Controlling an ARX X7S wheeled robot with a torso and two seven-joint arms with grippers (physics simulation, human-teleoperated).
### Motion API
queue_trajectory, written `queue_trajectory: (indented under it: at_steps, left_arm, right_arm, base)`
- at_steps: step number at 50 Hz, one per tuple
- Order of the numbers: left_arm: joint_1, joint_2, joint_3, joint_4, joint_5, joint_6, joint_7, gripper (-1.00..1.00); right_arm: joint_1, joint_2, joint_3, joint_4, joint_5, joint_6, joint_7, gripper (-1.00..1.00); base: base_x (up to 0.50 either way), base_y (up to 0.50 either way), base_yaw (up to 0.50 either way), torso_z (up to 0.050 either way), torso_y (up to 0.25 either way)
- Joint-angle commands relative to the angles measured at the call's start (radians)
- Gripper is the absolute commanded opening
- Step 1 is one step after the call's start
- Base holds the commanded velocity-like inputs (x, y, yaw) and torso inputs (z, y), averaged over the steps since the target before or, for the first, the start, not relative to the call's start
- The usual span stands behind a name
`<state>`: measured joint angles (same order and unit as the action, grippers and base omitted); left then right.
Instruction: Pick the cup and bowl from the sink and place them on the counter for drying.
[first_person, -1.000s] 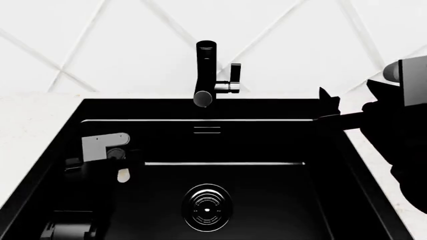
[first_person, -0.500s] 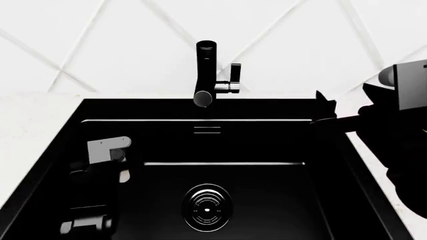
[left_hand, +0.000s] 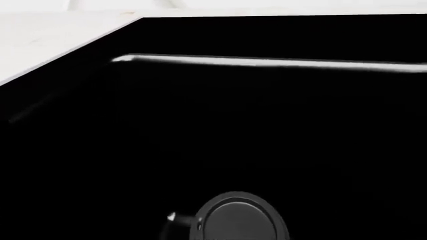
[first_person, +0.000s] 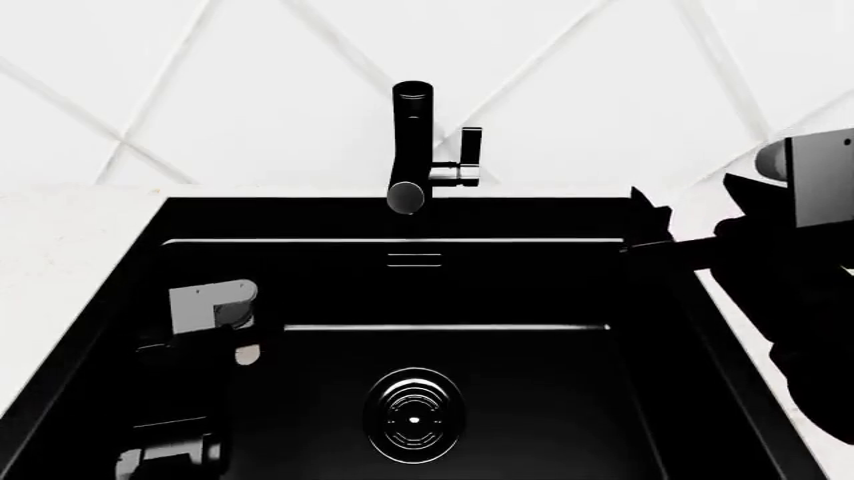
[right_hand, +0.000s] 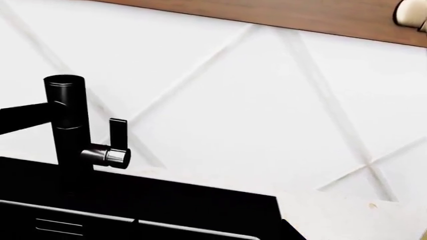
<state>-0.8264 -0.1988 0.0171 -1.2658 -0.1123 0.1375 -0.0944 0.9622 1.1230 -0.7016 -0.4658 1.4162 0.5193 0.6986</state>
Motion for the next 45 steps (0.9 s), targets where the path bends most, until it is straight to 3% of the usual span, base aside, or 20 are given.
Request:
queue_trajectory:
  at_steps: [1,19,20,39,40,43,45]
  left_arm:
    - [0.018,0.028,-0.024,-0.043,0.092,-0.034,0.01,1.0]
    - [0.021,0.042,0.007,-0.043,0.116,-0.081,-0.009,1.0]
    - [0.018,0.042,0.008,-0.043,0.117,-0.077,-0.017,-1.0]
    - [-0.005,0.021,0.032,-0.032,0.125,-0.001,-0.026,-1.0]
    - [0.003,0.02,0.033,-0.006,0.126,-0.019,-0.024,-1.0]
    - [0.126,0.035,0.032,0.388,0.126,-0.28,-0.039,-1.0]
    - [0.167,0.044,0.028,0.531,0.116,-0.395,-0.036,-1.0]
  right_arm:
    - [-0.032,0.01,0.004,0.002,-0.007,-0.03,-0.005,1.0]
    - [-0.084,0.023,0.007,0.001,-0.021,-0.076,-0.01,1.0]
    - [-0.086,0.022,0.007,0.001,-0.021,-0.078,-0.009,1.0]
    - [-0.081,0.019,0.012,-0.001,-0.017,-0.074,-0.01,1.0]
    - [-0.079,0.018,0.013,0.0,-0.017,-0.073,-0.01,1.0]
    - [-0.079,0.014,0.013,0.003,-0.019,-0.075,-0.011,1.0]
    - [-0.083,0.014,0.014,0.004,-0.018,-0.079,-0.012,1.0]
  base:
    - [0.0,0.0,0.0,0.0,0.0]
    - [0.0,0.0,0.0,0.0,0.0]
    - [0.0,0.0,0.0,0.0,0.0]
    - [0.0,0.0,0.0,0.0,0.0]
    - [0.0,0.0,0.0,0.0,0.0]
    - [0.0,0.0,0.0,0.0,0.0]
    - [0.0,0.0,0.0,0.0,0.0]
